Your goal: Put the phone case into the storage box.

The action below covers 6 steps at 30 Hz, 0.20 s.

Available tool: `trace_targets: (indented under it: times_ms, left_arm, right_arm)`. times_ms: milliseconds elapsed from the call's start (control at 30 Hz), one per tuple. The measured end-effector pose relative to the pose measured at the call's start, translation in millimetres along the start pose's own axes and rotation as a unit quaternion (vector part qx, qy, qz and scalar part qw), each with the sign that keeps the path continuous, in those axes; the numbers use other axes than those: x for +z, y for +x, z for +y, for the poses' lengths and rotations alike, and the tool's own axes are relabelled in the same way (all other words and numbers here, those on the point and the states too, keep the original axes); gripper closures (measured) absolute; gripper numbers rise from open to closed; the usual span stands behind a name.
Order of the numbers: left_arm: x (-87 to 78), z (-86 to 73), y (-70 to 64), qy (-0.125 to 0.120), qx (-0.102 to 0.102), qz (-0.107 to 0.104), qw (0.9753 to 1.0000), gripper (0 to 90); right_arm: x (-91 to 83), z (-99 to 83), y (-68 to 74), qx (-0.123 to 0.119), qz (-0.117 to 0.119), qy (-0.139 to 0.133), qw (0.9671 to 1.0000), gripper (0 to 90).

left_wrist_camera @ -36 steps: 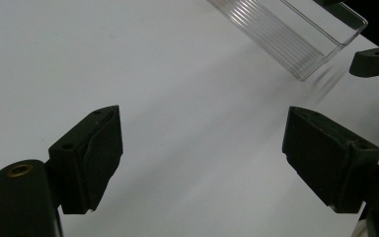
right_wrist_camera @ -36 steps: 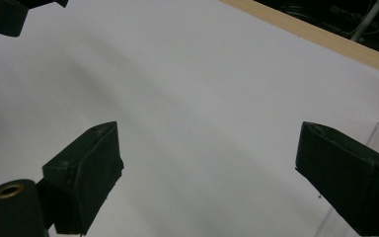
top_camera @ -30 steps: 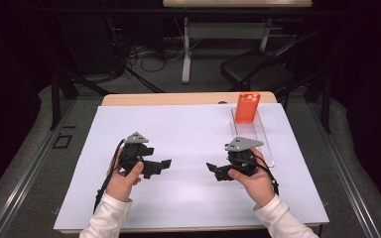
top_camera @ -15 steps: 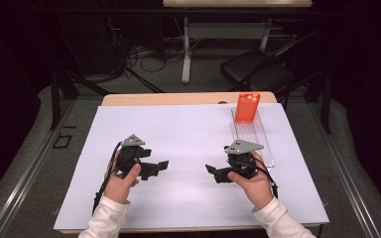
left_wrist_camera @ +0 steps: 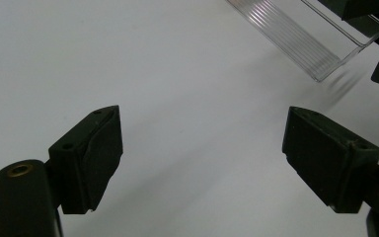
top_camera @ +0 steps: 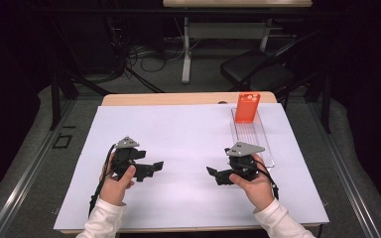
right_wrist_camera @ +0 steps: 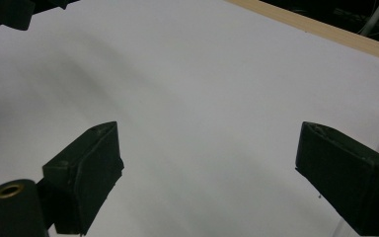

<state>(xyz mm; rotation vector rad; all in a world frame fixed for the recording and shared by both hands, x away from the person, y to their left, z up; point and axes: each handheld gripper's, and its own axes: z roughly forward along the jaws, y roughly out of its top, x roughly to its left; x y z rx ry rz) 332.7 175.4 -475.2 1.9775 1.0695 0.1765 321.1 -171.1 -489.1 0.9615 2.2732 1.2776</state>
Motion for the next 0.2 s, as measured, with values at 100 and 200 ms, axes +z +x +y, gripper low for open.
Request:
trace_targets:
  times_ms: [100,200]
  left_arm:
    - [-0.5,-0.2,1.2,0.001,0.000,0.001,1.0000,16.1]
    - [-0.5,-0.4,1.5,0.003,0.000,0.002,1.0000,16.1]
  right_arm:
    - [0.1,0.2,0.1,0.000,0.000,0.000,1.0000,9.6]
    - [-0.1,0.6,0.6,-0.001,0.001,0.000,1.0000,9.6]
